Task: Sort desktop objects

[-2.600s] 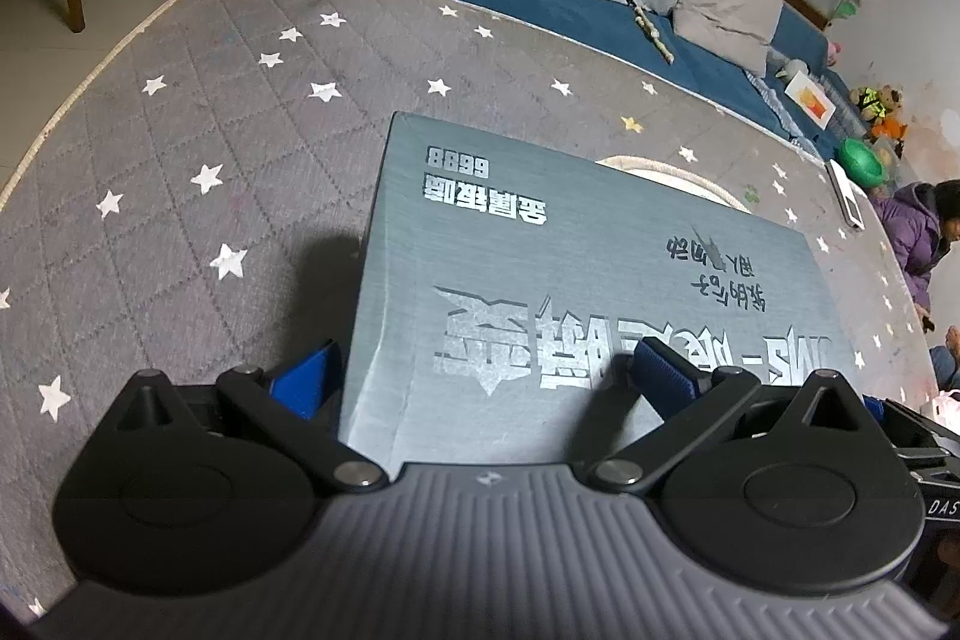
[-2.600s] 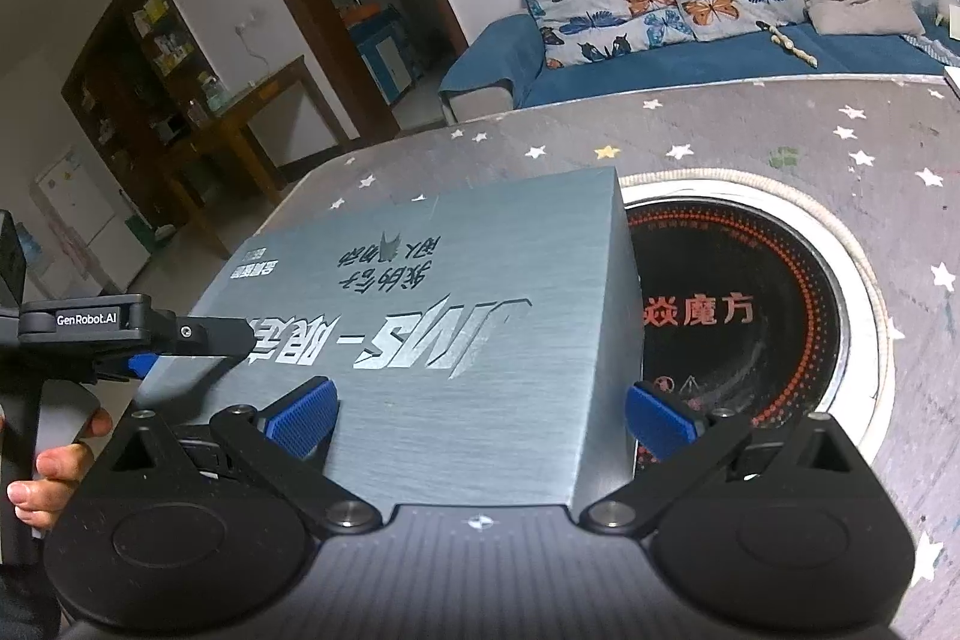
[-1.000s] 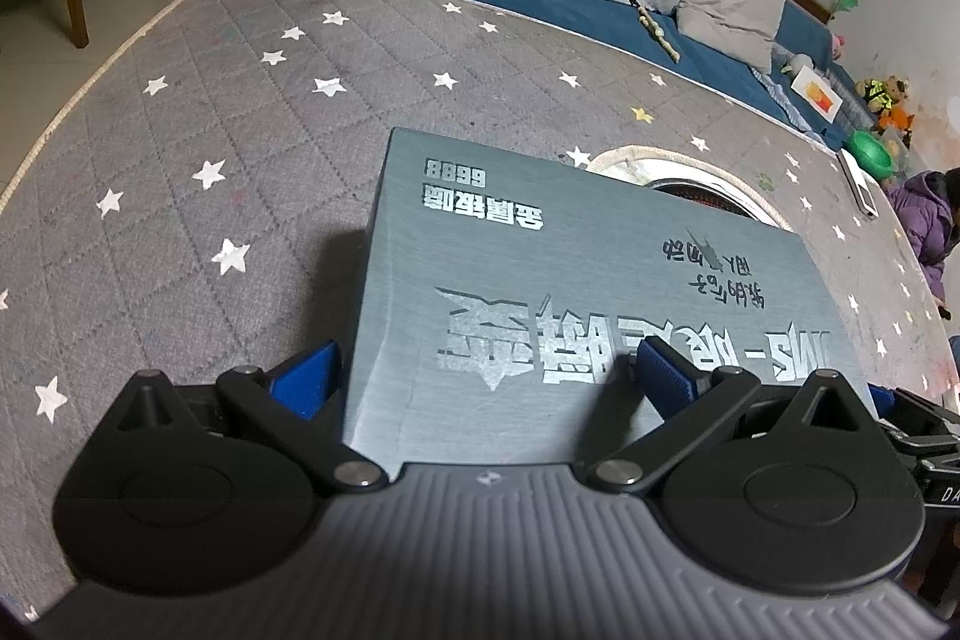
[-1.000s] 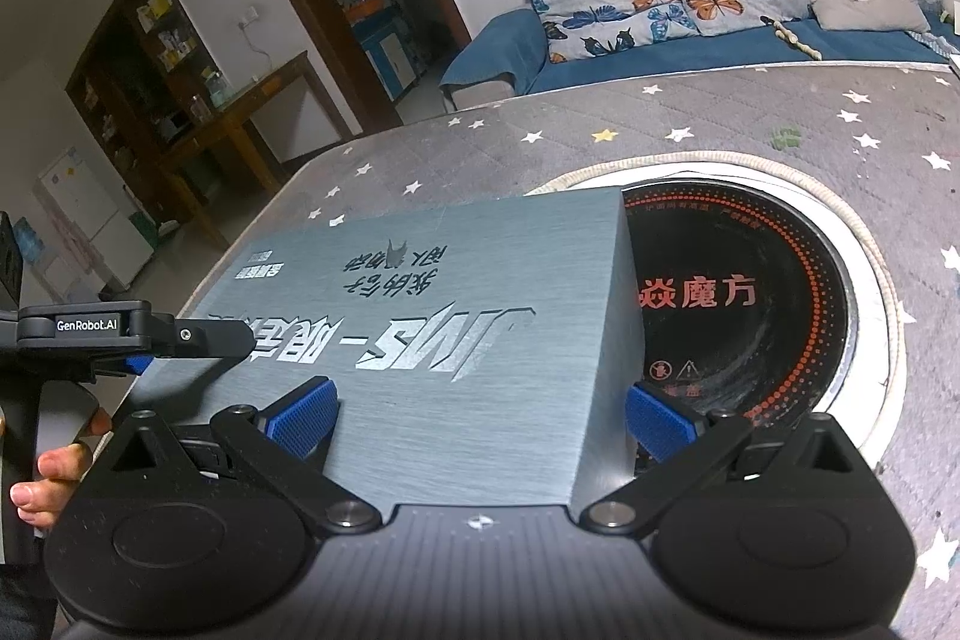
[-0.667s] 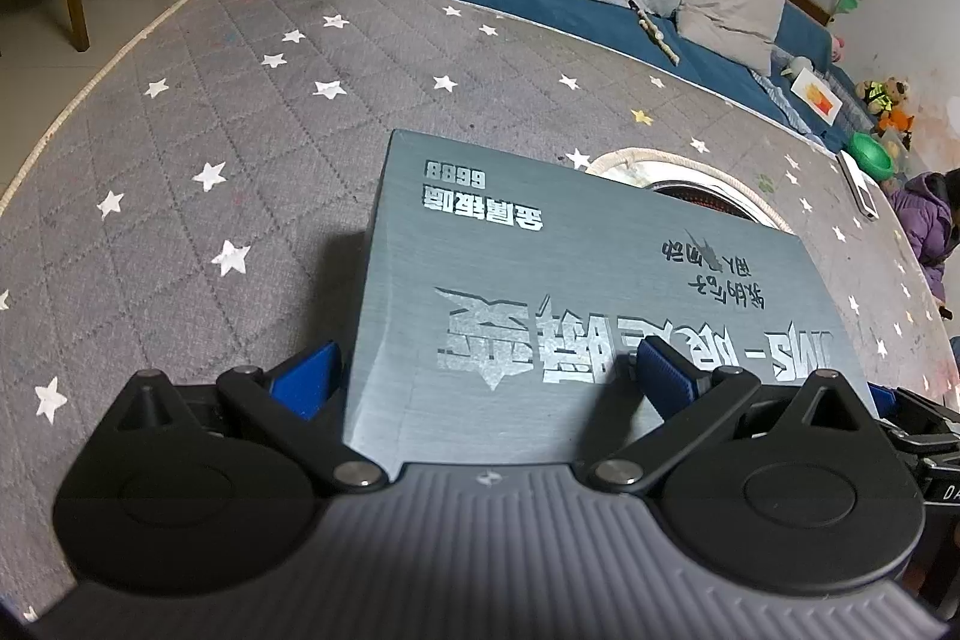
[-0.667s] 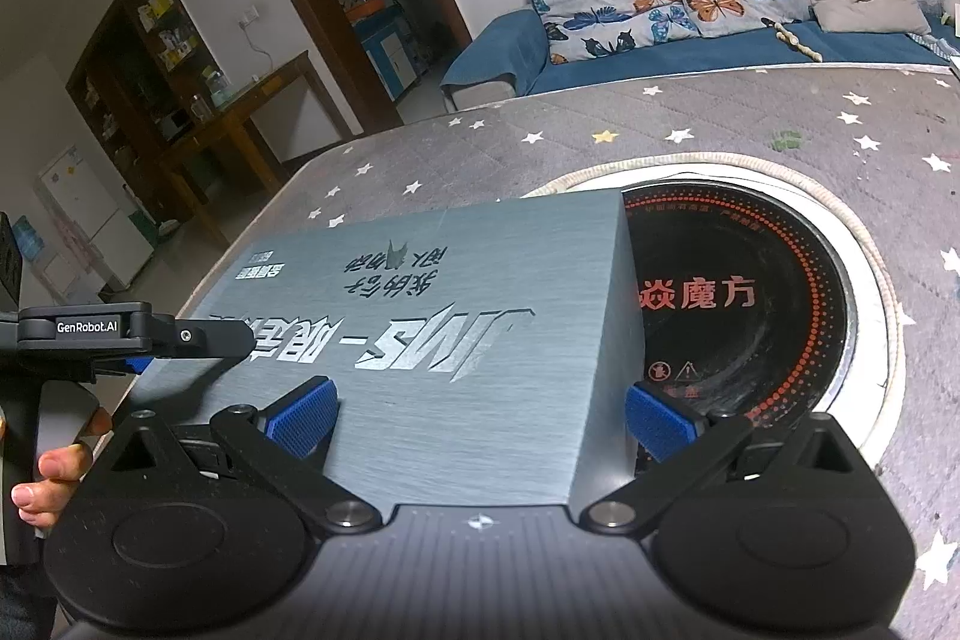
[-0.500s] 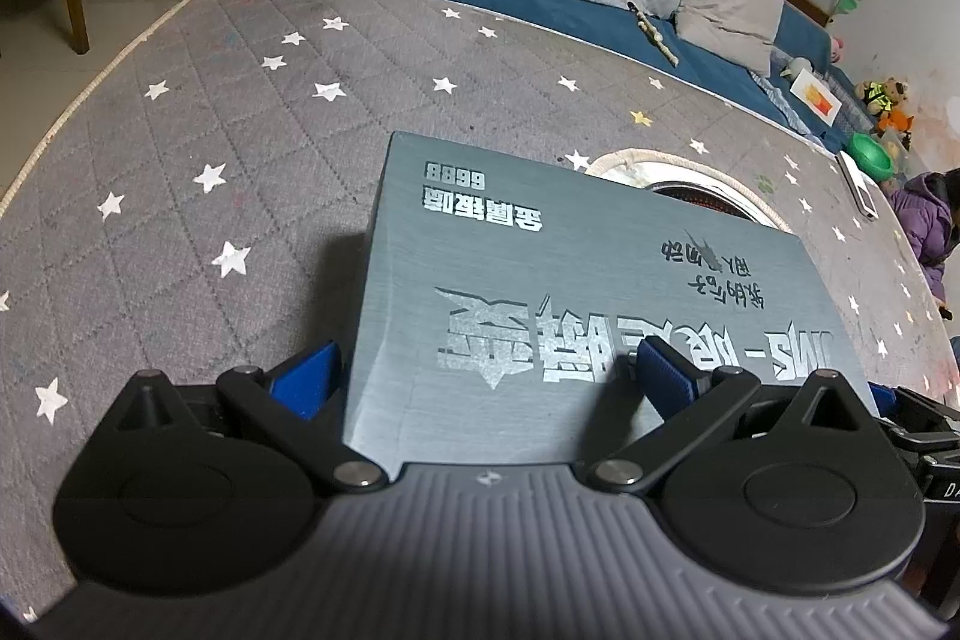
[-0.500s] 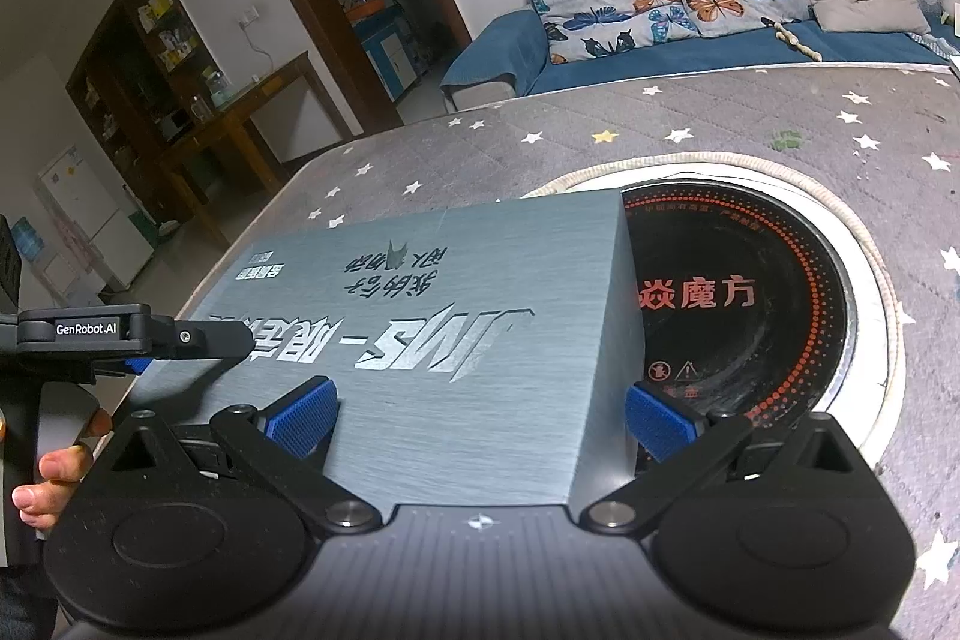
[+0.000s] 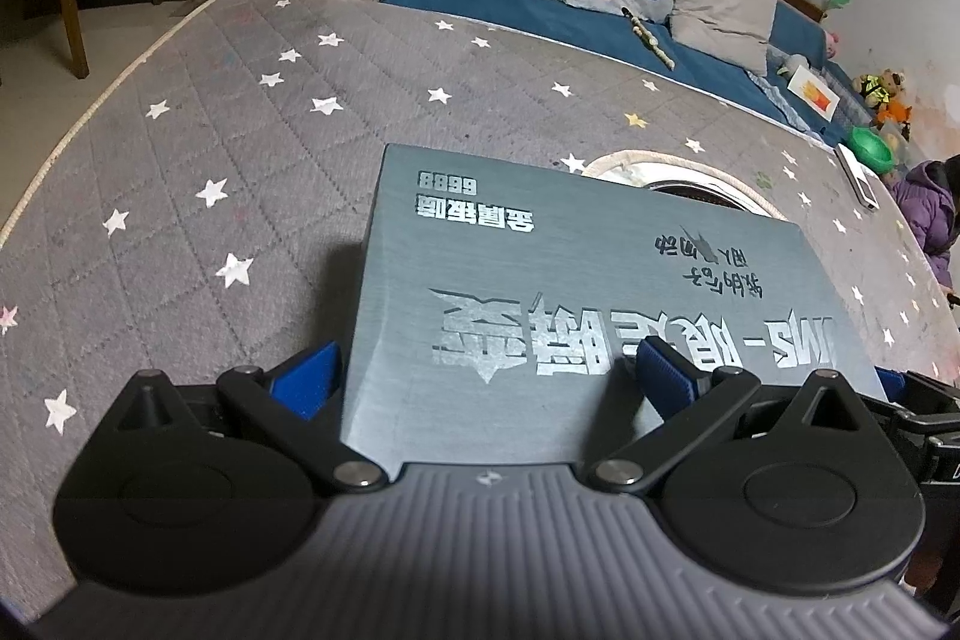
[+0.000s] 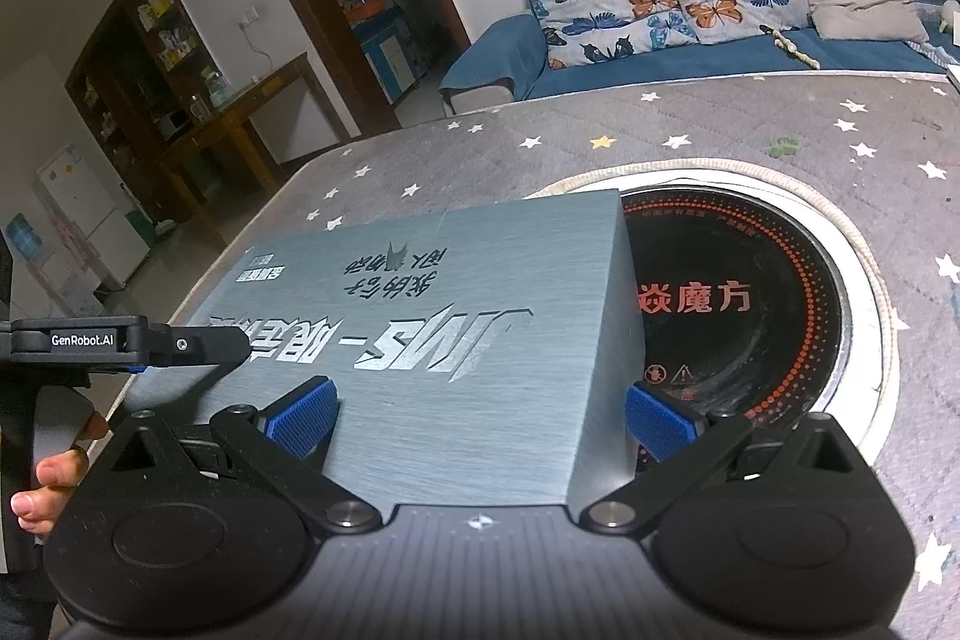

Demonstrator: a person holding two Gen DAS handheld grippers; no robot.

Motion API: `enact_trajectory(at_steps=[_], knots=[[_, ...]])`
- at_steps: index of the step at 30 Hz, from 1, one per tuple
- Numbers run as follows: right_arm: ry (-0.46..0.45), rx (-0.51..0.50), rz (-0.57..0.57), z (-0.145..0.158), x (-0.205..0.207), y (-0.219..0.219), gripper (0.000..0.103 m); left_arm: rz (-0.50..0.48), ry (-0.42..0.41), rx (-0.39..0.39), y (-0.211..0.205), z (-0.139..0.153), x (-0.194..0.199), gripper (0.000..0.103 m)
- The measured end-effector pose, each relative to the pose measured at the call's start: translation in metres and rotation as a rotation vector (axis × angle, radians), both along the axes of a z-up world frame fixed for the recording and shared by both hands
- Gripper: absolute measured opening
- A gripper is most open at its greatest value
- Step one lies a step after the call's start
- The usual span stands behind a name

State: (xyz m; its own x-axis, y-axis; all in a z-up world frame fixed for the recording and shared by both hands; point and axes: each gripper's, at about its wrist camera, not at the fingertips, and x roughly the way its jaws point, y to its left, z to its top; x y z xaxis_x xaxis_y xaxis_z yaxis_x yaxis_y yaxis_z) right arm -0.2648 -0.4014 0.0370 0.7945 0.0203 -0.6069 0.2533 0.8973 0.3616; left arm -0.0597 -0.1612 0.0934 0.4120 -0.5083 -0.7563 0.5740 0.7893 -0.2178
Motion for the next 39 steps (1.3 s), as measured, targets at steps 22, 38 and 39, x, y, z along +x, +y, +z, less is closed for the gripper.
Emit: enact_trajectory(at_steps=[22,38,39], knots=[[-0.002,-0.03,0.002,0.001,-0.002,0.003,0.103,-0.005,-0.02,0.002,0.007,0.0,0.0,0.103],[-0.004,-0.057,0.003,0.003,-0.004,0.007,0.103,-0.01,-0.038,0.004,0.011,0.001,-0.002,0.103],[-0.004,-0.057,0.003,0.003,-0.004,0.006,0.103,-0.01,-0.039,0.004,0.011,0.001,-0.002,0.103]])
